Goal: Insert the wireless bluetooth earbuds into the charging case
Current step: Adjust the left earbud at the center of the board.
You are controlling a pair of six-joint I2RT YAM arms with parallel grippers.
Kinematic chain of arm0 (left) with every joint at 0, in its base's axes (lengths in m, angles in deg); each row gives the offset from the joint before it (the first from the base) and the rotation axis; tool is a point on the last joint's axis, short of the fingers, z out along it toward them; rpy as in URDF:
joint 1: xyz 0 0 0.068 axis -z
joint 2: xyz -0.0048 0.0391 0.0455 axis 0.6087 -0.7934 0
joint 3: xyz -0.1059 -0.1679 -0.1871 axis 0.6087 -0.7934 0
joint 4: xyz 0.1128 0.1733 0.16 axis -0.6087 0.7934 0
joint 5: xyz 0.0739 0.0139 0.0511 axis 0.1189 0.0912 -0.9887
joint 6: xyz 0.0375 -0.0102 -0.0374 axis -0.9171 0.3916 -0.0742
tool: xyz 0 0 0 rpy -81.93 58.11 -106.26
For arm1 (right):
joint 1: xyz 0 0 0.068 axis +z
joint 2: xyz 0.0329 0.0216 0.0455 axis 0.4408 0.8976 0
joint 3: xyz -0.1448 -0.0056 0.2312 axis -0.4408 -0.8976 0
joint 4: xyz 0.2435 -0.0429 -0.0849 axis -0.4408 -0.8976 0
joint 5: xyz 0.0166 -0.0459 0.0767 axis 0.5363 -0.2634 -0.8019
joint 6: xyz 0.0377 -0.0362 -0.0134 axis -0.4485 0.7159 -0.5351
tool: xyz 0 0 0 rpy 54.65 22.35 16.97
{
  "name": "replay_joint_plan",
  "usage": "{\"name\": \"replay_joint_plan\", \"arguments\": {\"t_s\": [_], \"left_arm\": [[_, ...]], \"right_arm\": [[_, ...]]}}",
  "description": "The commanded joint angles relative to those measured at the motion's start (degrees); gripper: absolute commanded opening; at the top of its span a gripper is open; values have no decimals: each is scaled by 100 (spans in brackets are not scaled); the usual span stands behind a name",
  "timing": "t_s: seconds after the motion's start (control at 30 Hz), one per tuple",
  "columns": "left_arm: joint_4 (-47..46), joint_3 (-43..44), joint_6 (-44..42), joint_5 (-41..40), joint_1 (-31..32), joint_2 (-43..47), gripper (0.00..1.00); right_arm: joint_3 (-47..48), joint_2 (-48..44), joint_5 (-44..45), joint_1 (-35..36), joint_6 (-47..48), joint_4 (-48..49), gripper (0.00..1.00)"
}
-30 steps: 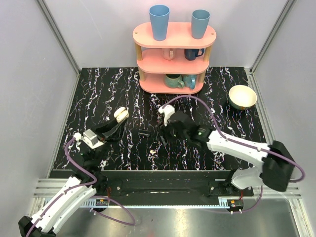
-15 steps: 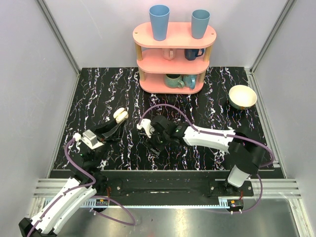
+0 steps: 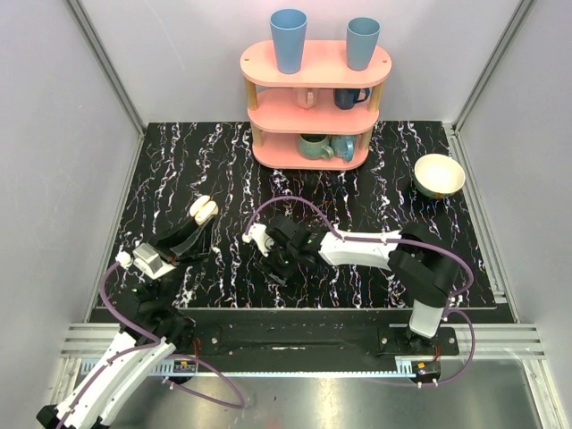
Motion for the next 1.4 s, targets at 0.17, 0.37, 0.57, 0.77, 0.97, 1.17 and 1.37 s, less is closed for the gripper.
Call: {"name": "replay_joint_plan", "arguments": {"t_s": [0.17,0.37,0.57,0.77,0.97,1.17,1.37], "left_arm": [[110,235,-107,-195,-9,134,0],[75,199,-107,-213,-9,143,0],[58,199,-116,-186,-1,107,0],[58,191,-116,-186,-9,116,0],[-13,164,-90,-169,-9,55,0],[-21,191,-90,-116,-9,-7,0],[-39,191,-90,-125,-9,-16,0]], "right_arm": [[327,284,90,70,48,300,55],[370,389,178,87,48,247,51],[397,425,309,105,66,221,49],[397,434,468,105,154,80,49],[371,433,468,114,145,63,47],[397,469,459,131,136,63,43],[362,442,495,131,154,36,38]]}}
